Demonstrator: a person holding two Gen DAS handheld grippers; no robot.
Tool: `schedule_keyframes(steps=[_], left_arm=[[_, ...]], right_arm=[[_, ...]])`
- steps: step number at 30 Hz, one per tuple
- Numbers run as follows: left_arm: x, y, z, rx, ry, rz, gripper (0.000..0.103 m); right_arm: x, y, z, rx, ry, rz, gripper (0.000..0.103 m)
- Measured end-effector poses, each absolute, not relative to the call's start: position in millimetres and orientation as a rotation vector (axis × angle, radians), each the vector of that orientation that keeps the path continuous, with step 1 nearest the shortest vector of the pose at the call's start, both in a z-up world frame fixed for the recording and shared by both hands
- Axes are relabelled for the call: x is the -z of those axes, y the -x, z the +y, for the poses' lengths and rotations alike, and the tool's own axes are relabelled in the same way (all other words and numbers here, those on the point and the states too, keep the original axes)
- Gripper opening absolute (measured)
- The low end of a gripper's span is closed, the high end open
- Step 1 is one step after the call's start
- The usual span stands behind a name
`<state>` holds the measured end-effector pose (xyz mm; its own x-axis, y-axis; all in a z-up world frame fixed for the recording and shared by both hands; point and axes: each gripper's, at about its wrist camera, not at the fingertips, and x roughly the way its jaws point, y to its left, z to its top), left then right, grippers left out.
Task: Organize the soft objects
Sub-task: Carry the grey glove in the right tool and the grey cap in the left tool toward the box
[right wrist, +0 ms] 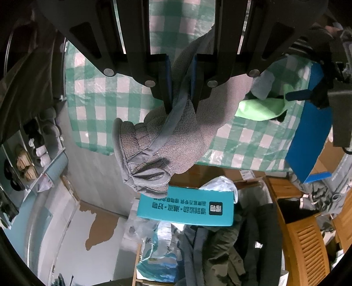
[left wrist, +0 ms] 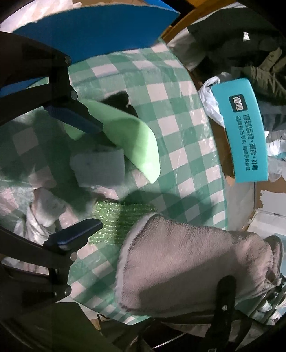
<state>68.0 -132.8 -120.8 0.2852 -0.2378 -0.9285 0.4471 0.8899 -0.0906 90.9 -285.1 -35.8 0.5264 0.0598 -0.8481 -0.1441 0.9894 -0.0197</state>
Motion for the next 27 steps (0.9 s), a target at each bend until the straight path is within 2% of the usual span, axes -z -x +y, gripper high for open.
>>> schedule_keyframes(steps=[7,10,12,15,17,20,27], left_arm=[[145.2,-82.2,-144.2,0.466,-0.189,1.249,0.081],[152.9,-85.5,-144.9,0.467,-0.189,1.264,0.075],[155.8,-87.2,-143.7,0.463,-0.187,1.272,0.053],[156.8,-86.9,-141.0,0.464,-0.18,1.283,0.028],[153.7,-85.5,-139.4,0.466,-0.172,1.279,0.022],[142.2,-81.0,-138.4,0.479,-0.165,1.252,0.018],[108.2,-72.4,-130.6,0.501,-0.129,1.189,0.018]], right_arm=[[36.7,-91.1,-289.9,-0.117,0.088,1.012,0.012],[36.6,-91.2,-290.1,-0.117,0.088,1.013,0.012],[36.6,-91.2,-290.1,-0.118,0.088,1.013,0.012],[36.2,-91.7,-291.0,-0.117,0.086,1.013,0.012],[35.6,-91.7,-292.1,-0.116,0.085,1.012,0.012],[33.1,-91.9,-293.5,-0.115,0.083,1.008,0.012],[25.2,-89.4,-288.7,-0.116,0.084,0.99,0.012]])
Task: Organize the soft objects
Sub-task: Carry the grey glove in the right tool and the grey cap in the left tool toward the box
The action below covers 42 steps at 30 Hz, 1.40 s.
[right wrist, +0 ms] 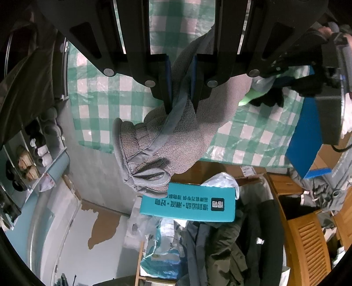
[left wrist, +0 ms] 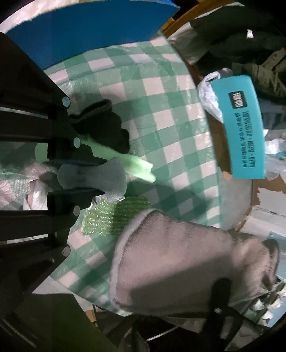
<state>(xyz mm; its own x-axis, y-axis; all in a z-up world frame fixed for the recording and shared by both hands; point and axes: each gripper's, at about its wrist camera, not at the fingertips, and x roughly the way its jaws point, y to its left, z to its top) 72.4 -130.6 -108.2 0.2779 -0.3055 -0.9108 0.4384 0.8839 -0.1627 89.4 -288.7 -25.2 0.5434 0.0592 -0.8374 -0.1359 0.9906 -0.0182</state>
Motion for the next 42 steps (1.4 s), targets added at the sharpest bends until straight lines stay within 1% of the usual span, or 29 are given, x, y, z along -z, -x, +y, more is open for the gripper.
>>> schedule_keyframes(steps=[14,28,42], left_arm=[[48.8,-74.7,-95.9,0.44,-0.049,1.063,0.018],[17.0,-76.1,-58.4,0.366,-0.009,1.0,0.018],[-4.5,-78.4,9.8,0.235,0.042,0.943,0.018]], right_arm=[[5.8,-81.6,-272.5,-0.135,0.102,0.943,0.012],[-22.2,-82.1,-234.6,-0.211,0.11,0.882,0.012],[-39.2,-91.7,-172.5,-0.323,0.144,0.848,0.012]])
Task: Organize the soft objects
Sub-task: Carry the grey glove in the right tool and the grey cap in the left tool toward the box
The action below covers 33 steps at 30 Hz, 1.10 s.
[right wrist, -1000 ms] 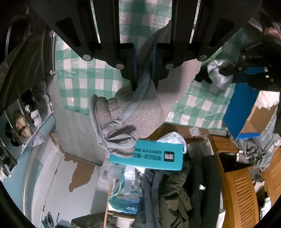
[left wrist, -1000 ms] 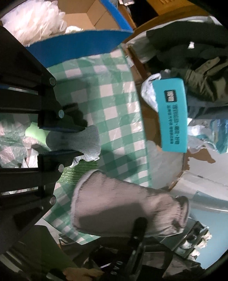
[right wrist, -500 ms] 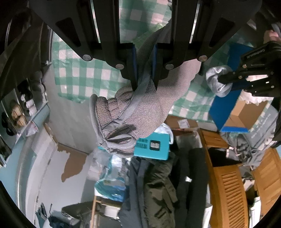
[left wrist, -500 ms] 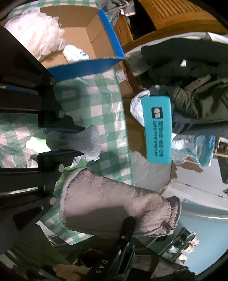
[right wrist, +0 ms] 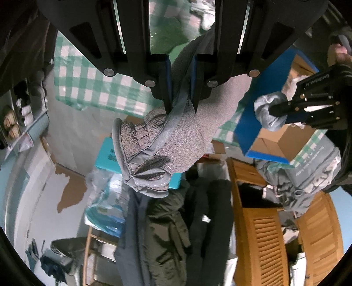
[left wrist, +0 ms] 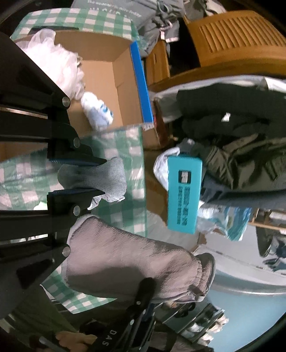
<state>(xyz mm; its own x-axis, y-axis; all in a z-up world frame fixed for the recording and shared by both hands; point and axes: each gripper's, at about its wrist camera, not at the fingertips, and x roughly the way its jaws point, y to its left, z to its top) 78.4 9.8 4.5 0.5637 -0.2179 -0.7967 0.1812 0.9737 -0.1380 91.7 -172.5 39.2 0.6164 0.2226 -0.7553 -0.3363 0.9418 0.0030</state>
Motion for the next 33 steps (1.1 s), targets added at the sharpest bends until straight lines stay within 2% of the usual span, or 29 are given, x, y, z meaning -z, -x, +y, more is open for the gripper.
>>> schedule_keyframes(steps=[15,33], left_arm=[[-13.0,-73.5,82.1,0.101,0.084,0.902,0.018],[19.0,-82.2,156.9,-0.054,0.15,0.954,0.018]], right_arm=[[-52.6,-99.0,-101.3,-0.444,0.169,0.83,0.012],[-30.2,-106.6,14.2,-0.576,0.296,0.877,0.012]])
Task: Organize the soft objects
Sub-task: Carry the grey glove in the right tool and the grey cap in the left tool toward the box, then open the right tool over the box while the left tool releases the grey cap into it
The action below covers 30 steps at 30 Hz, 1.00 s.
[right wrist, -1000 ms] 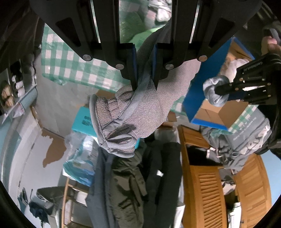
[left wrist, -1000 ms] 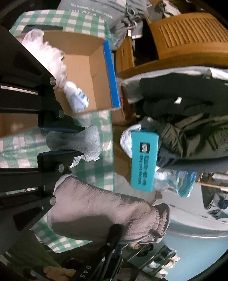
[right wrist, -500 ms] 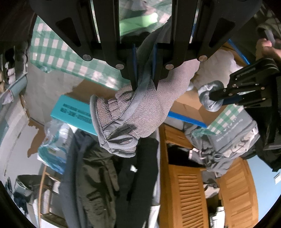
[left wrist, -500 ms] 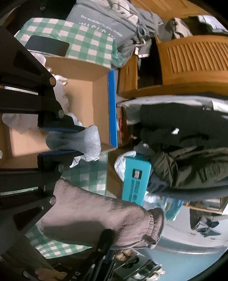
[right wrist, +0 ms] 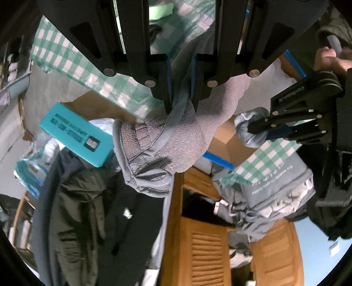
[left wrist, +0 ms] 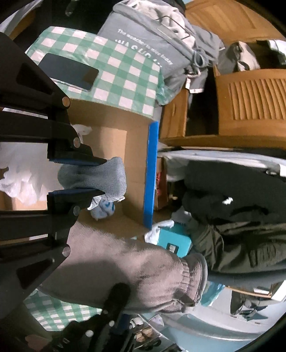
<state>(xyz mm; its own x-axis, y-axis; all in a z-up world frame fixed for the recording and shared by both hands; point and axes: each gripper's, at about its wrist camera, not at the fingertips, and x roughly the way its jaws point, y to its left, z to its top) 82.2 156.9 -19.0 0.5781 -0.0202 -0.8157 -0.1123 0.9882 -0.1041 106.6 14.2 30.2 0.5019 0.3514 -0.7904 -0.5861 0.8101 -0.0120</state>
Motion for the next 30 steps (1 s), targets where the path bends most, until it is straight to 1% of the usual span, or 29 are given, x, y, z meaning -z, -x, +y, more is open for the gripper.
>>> schedule_keyframes(steps=[7,10,11,12,13,14,15,16,18,19,20,21,24,27,30], left_arm=[[36.5,-87.9,174.1,-0.09,0.189,0.995,0.018],[41.2,-87.7,178.0,-0.114,0.194,1.012,0.026],[41.6,-87.0,179.3,-0.126,0.194,1.014,0.031],[41.3,-86.3,180.3,-0.136,0.192,1.013,0.038],[40.4,-85.1,181.4,-0.143,0.191,1.007,0.041],[38.1,-83.8,182.5,-0.152,0.186,0.997,0.047],[36.7,-83.0,183.6,-0.162,0.183,0.991,0.053],[33.8,-81.3,184.5,-0.172,0.181,0.98,0.055],[30.5,-80.0,186.3,-0.173,0.184,0.969,0.059],[28.4,-78.9,186.3,-0.173,0.186,0.965,0.061],[25.7,-78.0,185.6,-0.172,0.187,0.958,0.064],[24.1,-77.7,185.0,-0.169,0.186,0.953,0.066],[18.4,-76.0,179.1,-0.156,0.175,0.941,0.067],[14.8,-74.6,171.6,-0.141,0.158,0.936,0.07],[12.2,-72.0,163.0,-0.122,0.137,0.932,0.072]], right_arm=[[-7.7,-112.1,49.7,-0.626,0.351,0.931,0.012],[1.1,-115.6,58.2,-0.667,0.342,0.972,0.013],[4.0,-116.8,60.4,-0.68,0.326,0.988,0.02],[7.4,-118.9,60.9,-0.696,0.307,1.005,0.024],[9.6,-120.6,61.5,-0.695,0.3,1.013,0.029],[11.0,-121.4,61.4,-0.691,0.298,1.017,0.038],[12.0,-122.1,60.7,-0.683,0.301,1.017,0.042],[12.1,-122.3,60.1,-0.677,0.299,1.015,0.049],[10.0,-123.3,57.1,-0.669,0.286,1.007,0.054],[8.2,-123.9,56.0,-0.667,0.28,1.001,0.06],[7.0,-124.2,54.7,-0.664,0.278,0.995,0.063],[4.8,-124.3,52.2,-0.655,0.276,0.989,0.063],[0.9,-125.3,46.6,-0.643,0.258,0.984,0.064],[-2.4,-125.1,38.3,-0.635,0.244,0.987,0.064],[-3.6,-124.1,29.1,-0.62,0.237,0.988,0.065]])
